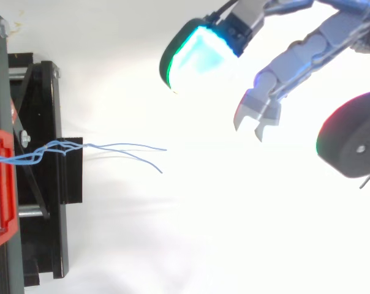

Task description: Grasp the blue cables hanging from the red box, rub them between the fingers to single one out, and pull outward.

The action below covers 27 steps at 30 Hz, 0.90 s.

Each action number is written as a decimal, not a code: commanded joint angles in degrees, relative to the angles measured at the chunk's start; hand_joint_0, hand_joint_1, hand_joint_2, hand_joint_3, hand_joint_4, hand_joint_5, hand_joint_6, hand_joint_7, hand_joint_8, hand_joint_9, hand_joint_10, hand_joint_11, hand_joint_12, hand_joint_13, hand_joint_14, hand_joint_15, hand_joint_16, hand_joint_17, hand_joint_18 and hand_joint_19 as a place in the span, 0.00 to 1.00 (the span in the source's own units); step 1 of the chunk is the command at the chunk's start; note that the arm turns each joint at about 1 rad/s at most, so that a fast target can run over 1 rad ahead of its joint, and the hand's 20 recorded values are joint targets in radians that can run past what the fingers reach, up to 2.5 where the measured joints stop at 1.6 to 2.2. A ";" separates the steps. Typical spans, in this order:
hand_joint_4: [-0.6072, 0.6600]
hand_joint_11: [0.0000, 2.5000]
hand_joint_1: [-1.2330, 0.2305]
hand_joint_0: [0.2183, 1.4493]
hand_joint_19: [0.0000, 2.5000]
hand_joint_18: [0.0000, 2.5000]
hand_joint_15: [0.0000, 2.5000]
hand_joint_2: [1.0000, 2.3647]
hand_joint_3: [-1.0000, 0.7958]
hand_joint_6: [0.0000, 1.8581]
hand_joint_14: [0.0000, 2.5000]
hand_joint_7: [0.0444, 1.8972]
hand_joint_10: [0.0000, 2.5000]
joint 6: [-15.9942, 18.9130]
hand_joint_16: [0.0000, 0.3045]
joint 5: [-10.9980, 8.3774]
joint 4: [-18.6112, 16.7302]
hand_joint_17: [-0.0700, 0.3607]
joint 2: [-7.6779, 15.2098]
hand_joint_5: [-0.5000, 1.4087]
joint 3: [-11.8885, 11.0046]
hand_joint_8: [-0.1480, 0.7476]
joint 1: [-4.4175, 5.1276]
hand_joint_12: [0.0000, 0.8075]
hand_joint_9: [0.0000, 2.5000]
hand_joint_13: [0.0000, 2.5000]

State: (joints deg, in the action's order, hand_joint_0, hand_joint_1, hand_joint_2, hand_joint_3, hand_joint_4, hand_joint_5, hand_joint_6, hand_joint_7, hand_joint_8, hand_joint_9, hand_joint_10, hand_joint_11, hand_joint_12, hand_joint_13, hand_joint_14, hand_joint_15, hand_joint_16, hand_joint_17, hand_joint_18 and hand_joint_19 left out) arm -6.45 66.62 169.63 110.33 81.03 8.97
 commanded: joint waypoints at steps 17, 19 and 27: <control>0.63 0.21 0.42 0.26 0.29 0.29 0.33 0.00 0.30 0.27 0.01 0.36 0.01 0.21 0.18 -0.08 -4.66 0.44 4.54 0.17 0.01 0.45 0.26 0.43 0.38 0.40; 0.63 0.21 0.42 0.26 0.29 0.29 0.33 0.00 0.30 0.27 0.01 0.36 0.01 0.12 0.18 -0.43 -5.98 0.44 4.63 0.17 0.01 0.45 0.35 0.42 0.38 0.40; 0.61 0.11 0.41 0.24 0.25 0.25 0.22 0.00 0.29 0.27 0.01 0.35 0.00 0.30 0.18 -2.63 -10.29 0.45 9.38 0.17 0.01 0.44 0.44 0.43 0.28 0.29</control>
State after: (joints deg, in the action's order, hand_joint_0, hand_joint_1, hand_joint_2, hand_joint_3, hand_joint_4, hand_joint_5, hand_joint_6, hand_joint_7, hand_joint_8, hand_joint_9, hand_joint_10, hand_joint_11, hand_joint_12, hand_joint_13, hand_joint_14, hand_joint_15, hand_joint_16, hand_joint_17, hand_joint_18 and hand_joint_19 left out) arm -6.19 64.98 160.88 118.30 81.02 9.37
